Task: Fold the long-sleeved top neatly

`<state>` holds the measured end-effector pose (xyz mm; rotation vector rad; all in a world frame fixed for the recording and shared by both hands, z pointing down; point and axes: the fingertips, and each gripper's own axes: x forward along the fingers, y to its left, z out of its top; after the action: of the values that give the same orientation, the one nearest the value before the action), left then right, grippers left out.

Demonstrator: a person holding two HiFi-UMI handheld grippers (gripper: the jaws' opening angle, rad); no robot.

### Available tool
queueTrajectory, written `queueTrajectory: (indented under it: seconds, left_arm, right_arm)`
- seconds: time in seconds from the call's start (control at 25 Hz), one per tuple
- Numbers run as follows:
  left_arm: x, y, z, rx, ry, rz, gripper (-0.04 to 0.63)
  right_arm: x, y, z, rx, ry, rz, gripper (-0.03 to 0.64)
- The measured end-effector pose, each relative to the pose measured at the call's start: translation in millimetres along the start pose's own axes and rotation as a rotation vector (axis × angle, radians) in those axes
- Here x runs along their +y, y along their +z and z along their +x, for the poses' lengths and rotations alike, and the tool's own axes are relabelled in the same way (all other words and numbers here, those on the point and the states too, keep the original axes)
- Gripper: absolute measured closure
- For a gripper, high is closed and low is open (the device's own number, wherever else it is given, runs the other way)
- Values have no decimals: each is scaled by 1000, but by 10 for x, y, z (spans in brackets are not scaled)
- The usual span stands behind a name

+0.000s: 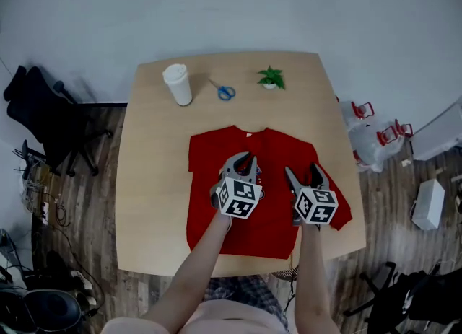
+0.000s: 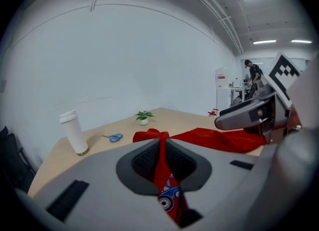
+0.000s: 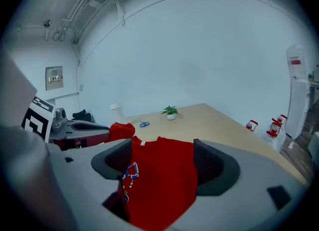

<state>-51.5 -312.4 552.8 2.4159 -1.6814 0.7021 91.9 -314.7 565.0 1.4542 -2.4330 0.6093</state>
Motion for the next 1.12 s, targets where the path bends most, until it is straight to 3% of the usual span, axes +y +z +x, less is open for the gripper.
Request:
queueTrajectory:
  seconds: [0.52,0.72,0.84,1.12]
  left_arm:
    - [-1209,-147,669,70,-139,235,560]
    - [-1384,-303,800,117,-160,255,557]
    - [-1425,-356,844,132,-194,230,549]
    - [-1497,-308,854,138,-291,34,471]
  right_arm:
    - [-828,-276,-594,12,-132,69,247]
    - [-957,-374,-681,17,-149,88,247]
    - [-1018,-392,-694,19,-158,100,247]
    - [-1134,-369,-756,5,-180,114,247]
